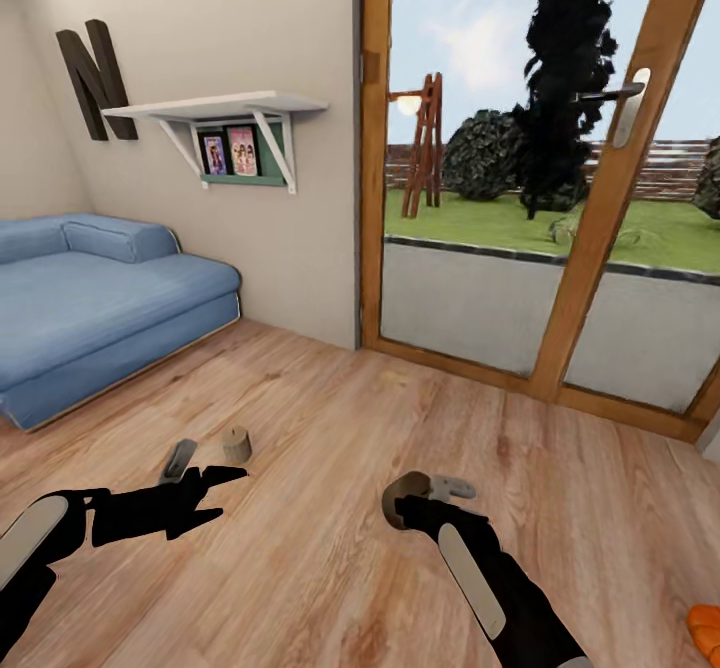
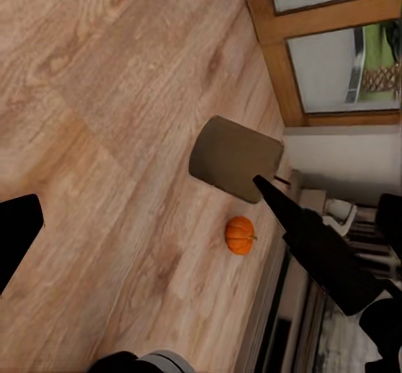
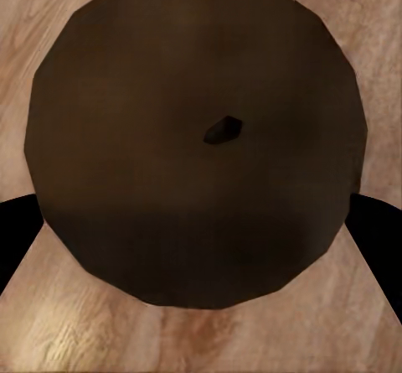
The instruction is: Place each of the two pumpkins and all three candles from the living room inside a cabinet in the living room (use any cabinet), then make sure every cabinet is closed, and position the cauldron so it is next to a table in the living room.
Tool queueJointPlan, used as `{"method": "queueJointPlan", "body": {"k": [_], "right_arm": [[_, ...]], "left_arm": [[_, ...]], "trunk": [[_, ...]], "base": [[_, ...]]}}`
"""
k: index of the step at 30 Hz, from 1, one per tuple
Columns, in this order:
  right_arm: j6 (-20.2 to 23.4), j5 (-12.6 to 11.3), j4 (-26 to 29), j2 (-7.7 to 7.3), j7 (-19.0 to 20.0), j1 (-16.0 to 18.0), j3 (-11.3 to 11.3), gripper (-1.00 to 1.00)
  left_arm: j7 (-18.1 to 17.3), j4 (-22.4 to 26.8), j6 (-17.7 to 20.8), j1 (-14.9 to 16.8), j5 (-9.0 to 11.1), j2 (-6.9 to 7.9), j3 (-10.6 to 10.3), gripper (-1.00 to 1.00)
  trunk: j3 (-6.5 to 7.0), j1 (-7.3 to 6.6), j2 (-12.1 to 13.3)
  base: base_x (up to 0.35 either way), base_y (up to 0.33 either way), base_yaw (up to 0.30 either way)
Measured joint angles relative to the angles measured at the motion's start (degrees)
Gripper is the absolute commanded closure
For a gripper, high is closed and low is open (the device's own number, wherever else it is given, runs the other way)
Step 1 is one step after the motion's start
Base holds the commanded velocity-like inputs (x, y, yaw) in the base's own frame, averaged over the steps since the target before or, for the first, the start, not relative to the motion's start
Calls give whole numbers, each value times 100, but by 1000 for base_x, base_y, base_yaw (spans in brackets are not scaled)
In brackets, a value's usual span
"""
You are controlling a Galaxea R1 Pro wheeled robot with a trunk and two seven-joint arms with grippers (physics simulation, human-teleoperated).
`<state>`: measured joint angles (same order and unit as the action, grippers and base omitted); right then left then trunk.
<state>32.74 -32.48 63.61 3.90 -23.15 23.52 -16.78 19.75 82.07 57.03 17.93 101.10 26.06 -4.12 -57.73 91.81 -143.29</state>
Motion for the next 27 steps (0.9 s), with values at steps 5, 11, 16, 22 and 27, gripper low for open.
{"method": "queueJointPlan", "body": {"k": [5,11,16,22,27], "right_arm": [[-1,-5,0,2,0,0,-1,100],[-3,0,2,-2,6,-1,3,100],[-8,0,10,-10,10,-1,7,100],[1,0,11,-6,16,-1,9,100],[0,-1,12,-6,17,-1,9,100]], "left_arm": [[-1,-1,0,1,-2,-1,-2,-100],[3,-2,-3,1,-2,-1,-3,-100],[3,-3,-1,3,2,1,-4,-100],[-1,-2,1,1,2,1,-4,-100],[-1,-2,0,3,5,1,-4,-100]], "trunk": [[-12,0,0],[-25,0,0],[-26,0,0],[-26,0,0],[-26,0,0]], "base": [[330,-57,292],[323,-121,224],[322,-17,20],[323,-1,1],[329,0,0]]}}
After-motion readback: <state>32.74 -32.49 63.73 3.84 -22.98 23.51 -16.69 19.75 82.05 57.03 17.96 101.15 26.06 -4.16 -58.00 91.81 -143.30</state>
